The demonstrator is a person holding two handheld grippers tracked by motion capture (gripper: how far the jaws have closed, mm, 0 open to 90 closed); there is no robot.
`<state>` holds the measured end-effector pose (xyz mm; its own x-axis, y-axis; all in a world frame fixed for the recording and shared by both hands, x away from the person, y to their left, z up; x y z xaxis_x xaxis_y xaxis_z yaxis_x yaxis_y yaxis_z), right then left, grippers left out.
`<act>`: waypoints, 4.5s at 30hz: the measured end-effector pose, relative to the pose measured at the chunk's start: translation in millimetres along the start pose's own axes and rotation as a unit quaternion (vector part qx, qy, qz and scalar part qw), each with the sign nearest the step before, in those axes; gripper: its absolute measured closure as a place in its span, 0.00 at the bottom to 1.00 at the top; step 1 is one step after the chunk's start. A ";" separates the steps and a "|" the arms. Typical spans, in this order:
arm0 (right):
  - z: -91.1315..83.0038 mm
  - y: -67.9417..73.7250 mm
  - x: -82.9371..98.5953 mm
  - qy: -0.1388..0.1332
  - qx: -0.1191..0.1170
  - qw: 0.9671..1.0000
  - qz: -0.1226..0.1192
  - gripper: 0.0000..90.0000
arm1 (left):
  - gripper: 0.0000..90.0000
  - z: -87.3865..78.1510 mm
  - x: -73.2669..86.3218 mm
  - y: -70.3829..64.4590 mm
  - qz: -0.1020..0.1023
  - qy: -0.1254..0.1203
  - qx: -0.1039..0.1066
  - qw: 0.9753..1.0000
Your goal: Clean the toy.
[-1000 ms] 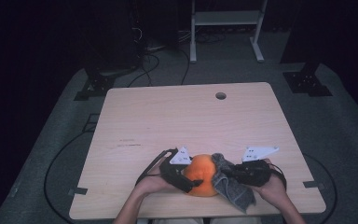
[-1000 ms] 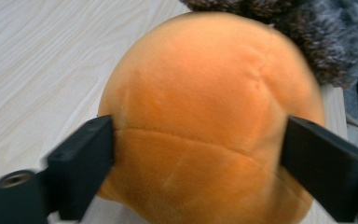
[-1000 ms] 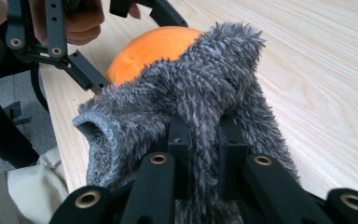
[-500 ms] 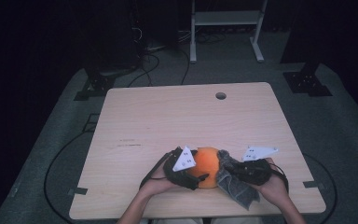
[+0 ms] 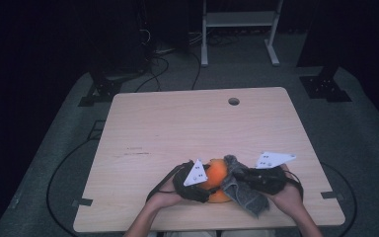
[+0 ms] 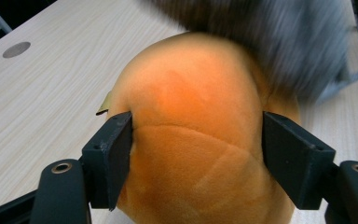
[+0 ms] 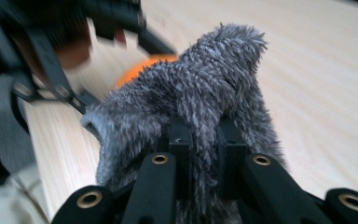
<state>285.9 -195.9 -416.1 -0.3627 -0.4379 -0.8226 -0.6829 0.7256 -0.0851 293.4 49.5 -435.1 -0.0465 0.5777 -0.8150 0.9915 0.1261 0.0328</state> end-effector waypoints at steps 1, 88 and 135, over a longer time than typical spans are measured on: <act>4.8 1.6 3.4 0.003 -0.007 1.000 0.003 0.88 | 0.24 -2.8 -1.9 0.7 -0.001 0.000 0.005 1.000; -9.8 -25.9 33.4 0.022 0.001 0.999 0.047 0.88 | 0.27 4.2 -2.4 -5.6 -0.011 0.011 0.053 0.998; -17.3 -43.9 22.9 -0.064 0.009 0.986 0.157 0.88 | 0.24 12.6 2.4 -11.1 0.004 -0.033 0.041 0.999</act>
<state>296.6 -247.0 -421.5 -0.4699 -0.1210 -0.8744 -0.5379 0.8247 0.1749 283.8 39.3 -444.7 -0.0329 0.5241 -0.8510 0.9985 0.0536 -0.0056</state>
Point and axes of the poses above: each handheld gripper's, and its own axes: z roughly forward along the jaws, x roughly out of its underside, y roughly to its left, the point moved 1 cm from there along z, roughly forward along the jaws, and after that the axes turned 15 degrees about x, right-handed, at the moved point
